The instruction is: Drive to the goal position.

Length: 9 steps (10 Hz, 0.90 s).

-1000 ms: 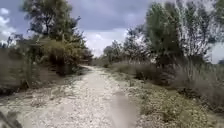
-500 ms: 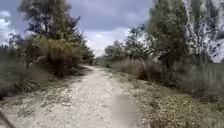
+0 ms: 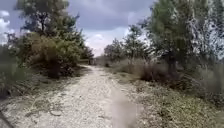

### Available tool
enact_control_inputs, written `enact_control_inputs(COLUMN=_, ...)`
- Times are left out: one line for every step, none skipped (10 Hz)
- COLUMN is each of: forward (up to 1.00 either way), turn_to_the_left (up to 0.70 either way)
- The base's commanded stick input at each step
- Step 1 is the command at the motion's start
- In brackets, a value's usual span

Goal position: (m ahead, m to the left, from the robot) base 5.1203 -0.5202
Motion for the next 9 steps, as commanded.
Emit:
enact_control_inputs(forward=0.5, turn_to_the_left=0.01)
enact_control_inputs(forward=0.5, turn_to_the_left=0.01)
enact_control_inputs(forward=0.5, turn_to_the_left=0.01)
enact_control_inputs(forward=0.5, turn_to_the_left=0.01)
enact_control_inputs(forward=0.5, turn_to_the_left=0.01)
enact_control_inputs(forward=0.5, turn_to_the_left=0.01)
enact_control_inputs(forward=0.5, turn_to_the_left=0.01)
enact_control_inputs(forward=0.5, turn_to_the_left=0.01)
enact_control_inputs(forward=0.5, turn_to_the_left=0.01)
